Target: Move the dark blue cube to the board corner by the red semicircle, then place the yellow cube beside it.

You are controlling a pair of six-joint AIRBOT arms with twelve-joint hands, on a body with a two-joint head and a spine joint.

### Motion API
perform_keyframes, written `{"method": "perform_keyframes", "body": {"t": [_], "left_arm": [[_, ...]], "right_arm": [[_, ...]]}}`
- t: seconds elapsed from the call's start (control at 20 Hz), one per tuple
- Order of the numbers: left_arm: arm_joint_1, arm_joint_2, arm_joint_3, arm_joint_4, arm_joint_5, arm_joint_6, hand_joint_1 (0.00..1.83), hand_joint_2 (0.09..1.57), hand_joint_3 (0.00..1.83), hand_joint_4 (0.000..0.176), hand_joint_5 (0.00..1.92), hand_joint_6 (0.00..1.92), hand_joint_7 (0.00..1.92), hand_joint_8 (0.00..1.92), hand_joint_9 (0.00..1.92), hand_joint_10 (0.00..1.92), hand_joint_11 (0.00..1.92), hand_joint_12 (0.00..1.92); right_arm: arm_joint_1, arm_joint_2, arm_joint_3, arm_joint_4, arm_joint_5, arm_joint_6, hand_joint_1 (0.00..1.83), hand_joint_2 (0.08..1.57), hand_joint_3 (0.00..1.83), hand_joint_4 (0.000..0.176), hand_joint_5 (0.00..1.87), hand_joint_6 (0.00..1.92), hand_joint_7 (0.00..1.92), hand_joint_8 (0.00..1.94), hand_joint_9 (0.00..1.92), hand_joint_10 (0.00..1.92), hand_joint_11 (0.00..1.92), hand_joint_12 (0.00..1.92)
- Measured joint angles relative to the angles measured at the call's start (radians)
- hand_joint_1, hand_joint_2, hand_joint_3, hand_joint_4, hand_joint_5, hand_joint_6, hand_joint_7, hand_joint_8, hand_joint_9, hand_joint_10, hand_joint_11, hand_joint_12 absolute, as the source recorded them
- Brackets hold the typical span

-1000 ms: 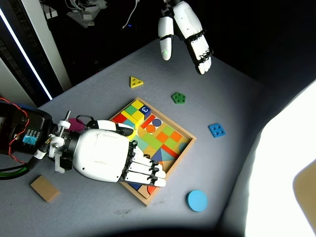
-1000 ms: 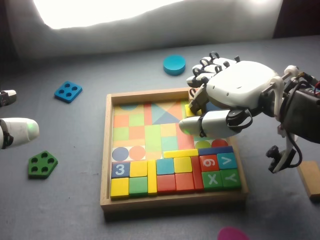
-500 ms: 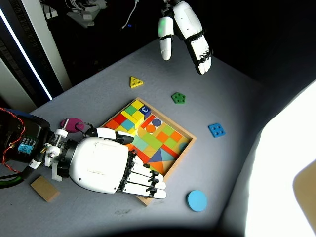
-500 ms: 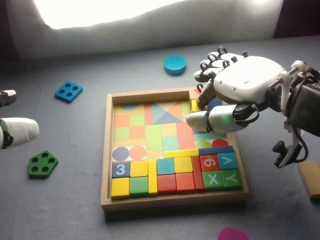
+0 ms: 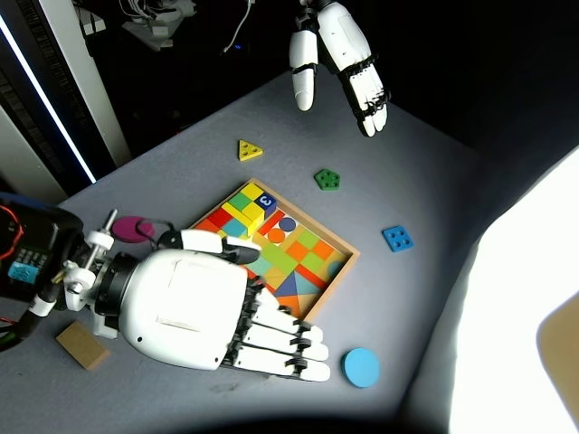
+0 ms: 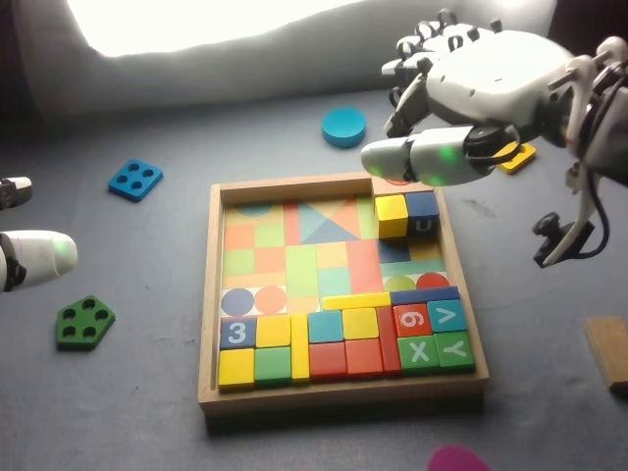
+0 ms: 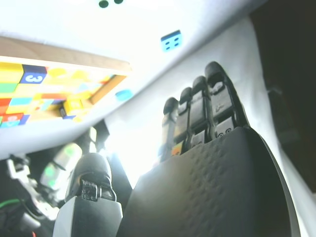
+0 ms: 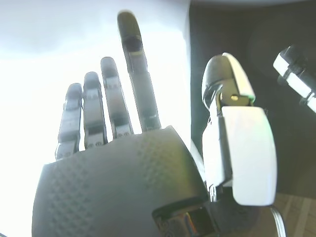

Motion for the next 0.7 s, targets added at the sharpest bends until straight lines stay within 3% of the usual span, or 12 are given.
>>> {"method": "perform_keyframes", "body": {"t": [0.25, 0.35, 0.4, 0.45, 0.5, 0.55, 0.6, 0.65, 0.7], "left_arm": [[0.0, 0.0, 0.0, 0.0, 0.001, 0.0, 0.0, 1.22, 0.0, 0.009, 0.09, 0.0, 0.06, 0.0, 0.05, 0.0, 0.0, 0.26], [0.0, 0.0, 0.0, 0.0, 0.0, 0.001, 0.0, 1.22, 0.0, 0.009, 0.1, 0.01, 0.09, 0.01, 0.08, 0.01, 0.0, 0.33], [0.0, 0.0, 0.0, 0.0, 0.0, 0.0, 0.0, 1.22, 0.0, 0.013, 0.13, 0.01, 0.16, 0.02, 0.15, 0.02, 0.0, 0.56], [0.0, 0.0, 0.0, 0.0, 0.0, 0.0, 0.0, 1.21, 0.0, 0.017, 0.14, 0.01, 0.19, 0.01, 0.18, 0.02, 0.0, 0.66], [0.0, 0.0, 0.0, 0.0, 0.001, 0.0, 0.0, 1.21, 0.0, 0.017, 0.14, 0.01, 0.19, 0.01, 0.18, 0.02, 0.0, 0.66], [0.0, 0.0, -0.001, 0.0, 0.0, 0.0, 0.0, 1.21, 0.0, 0.021, 0.17, 0.02, 0.25, 0.02, 0.24, 0.04, 0.0, 0.83], [0.0, 0.0, -0.002, -0.001, 0.0, 0.001, 0.01, 1.26, 0.01, 0.0, 0.35, 0.05, 0.49, 0.06, 0.5, 0.13, 0.02, 1.4], [0.0, 0.0, -0.002, 0.0, 0.0, 0.001, 0.02, 1.27, 0.0, 0.0, 0.45, 0.03, 0.61, 0.04, 0.56, 0.29, 0.04, 1.53], [0.0, 0.0, -0.002, 0.0, 0.0, 0.002, 0.15, 1.29, 0.0, 0.0, 0.57, 0.03, 0.75, 0.08, 0.57, 0.68, 0.14, 1.62]], "right_arm": [[0.076, 0.151, -0.13, -0.002, -0.042, -0.023, 0.0, 1.19, 0.0, 0.0, 0.8, 0.0, 0.28, 0.0, 0.12, 0.01, 0.03, 0.03], [0.088, 0.212, -0.183, -0.012, -0.06, -0.027, 0.0, 1.19, 0.0, 0.0, 0.76, 0.0, 0.3, 0.01, 0.15, 0.02, 0.05, 0.04], [0.091, 0.258, -0.225, -0.029, -0.074, -0.026, 0.0, 1.19, 0.0, 0.0, 0.75, 0.0, 0.36, 0.0, 0.2, 0.01, 0.0, 0.45], [0.092, 0.292, -0.254, -0.038, -0.085, -0.026, 0.0, 1.19, 0.0, 0.0, 0.76, 0.0, 0.38, 0.01, 0.23, 0.01, 0.0, 0.58], [0.093, 0.325, -0.283, -0.049, -0.091, -0.026, 0.0, 1.19, 0.0, 0.0, 0.76, 0.0, 0.38, 0.01, 0.23, 0.01, 0.0, 0.58], [0.094, 0.357, -0.308, -0.053, -0.101, -0.025, 0.0, 1.19, 0.0, 0.0, 0.78, 0.01, 0.45, 0.01, 0.33, 0.04, 0.0, 0.86], [0.097, 0.394, -0.335, -0.053, -0.112, -0.023, 0.03, 1.2, 0.0, 0.0, 0.81, 0.01, 0.7, 0.02, 0.63, 0.1, 0.07, 1.27], [0.1, 0.425, -0.358, -0.053, -0.119, -0.022, 0.04, 1.21, 0.0, 0.0, 0.81, 0.01, 0.77, 0.02, 0.72, 0.11, 0.13, 1.29], [0.113, 0.455, -0.38, -0.053, -0.131, -0.021, 0.06, 1.21, 0.0, 0.0, 0.84, 0.01, 0.86, 0.03, 0.82, 0.14, 0.24, 1.3]]}}
